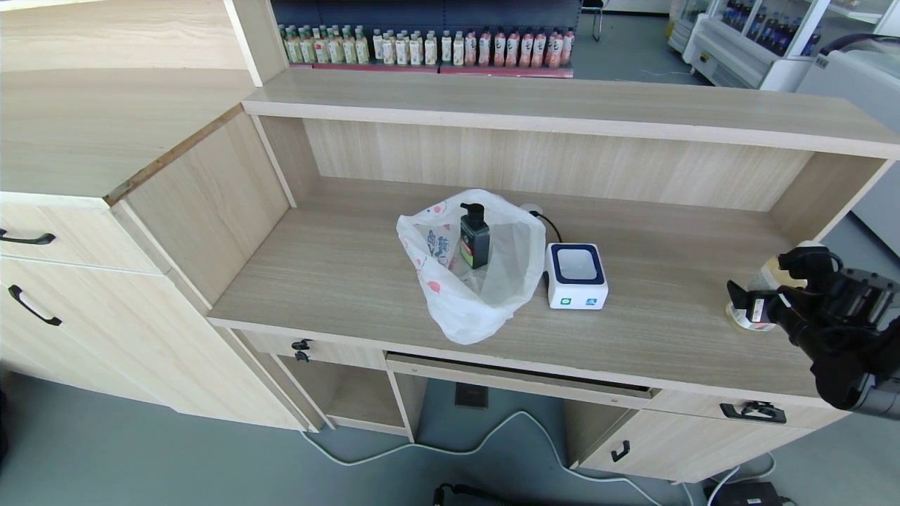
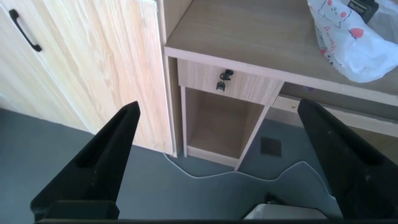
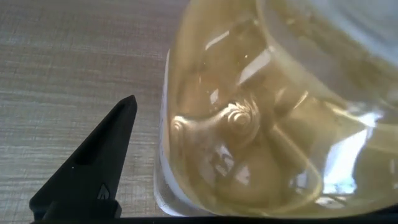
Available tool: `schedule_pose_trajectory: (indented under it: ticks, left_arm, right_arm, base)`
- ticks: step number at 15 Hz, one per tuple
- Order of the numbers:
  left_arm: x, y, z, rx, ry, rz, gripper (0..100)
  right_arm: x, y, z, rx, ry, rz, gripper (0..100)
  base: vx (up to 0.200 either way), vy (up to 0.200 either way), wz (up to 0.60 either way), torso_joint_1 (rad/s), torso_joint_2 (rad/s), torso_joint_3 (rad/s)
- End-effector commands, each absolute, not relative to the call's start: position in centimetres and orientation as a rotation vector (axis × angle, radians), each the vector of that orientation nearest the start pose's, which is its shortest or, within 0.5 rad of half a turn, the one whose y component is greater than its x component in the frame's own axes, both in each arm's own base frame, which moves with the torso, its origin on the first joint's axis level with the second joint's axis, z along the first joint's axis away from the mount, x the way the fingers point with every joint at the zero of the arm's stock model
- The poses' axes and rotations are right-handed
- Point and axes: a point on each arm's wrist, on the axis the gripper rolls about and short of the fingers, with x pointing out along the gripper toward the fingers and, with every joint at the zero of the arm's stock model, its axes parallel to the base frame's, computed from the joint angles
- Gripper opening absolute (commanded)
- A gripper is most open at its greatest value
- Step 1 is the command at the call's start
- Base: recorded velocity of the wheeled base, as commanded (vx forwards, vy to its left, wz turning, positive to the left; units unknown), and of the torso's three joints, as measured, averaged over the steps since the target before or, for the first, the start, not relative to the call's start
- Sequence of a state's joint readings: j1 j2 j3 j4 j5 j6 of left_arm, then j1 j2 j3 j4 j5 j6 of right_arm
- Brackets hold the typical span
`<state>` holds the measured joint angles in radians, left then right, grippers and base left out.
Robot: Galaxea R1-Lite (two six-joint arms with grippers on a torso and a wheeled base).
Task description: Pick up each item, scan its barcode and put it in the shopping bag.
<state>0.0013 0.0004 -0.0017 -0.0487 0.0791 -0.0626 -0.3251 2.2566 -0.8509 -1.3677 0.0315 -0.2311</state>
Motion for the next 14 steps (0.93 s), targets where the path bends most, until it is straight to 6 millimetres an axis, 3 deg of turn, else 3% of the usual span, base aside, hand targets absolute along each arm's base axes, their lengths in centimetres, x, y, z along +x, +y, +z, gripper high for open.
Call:
schedule_pose_trajectory:
  ticks: [1,2,14]
  left_arm:
    - [-2.3,0.2,8.1,-0.065,-0.053,0.080,100]
    - [-2.3,0.2,8.1,-0.065,-0.053,0.080,100]
    - [-2.3,0.2,8.1,-0.065,-0.053,0.080,100]
  right_arm:
    - [38.1,-12.6,6.5,-0.223,0.066,-0.283,100]
    - [38.4,-12.6,6.5,-0.224,0.057,-0.283,0]
    - [39.1,-12.7,7.9,-0.237,0.003,-0.258,0]
  base:
    - [0.000,0.000,0.00,0.000,0.00,0.000]
    - [0.000,0.000,0.00,0.000,0.00,0.000]
    - [0.000,0.000,0.00,0.000,0.00,0.000]
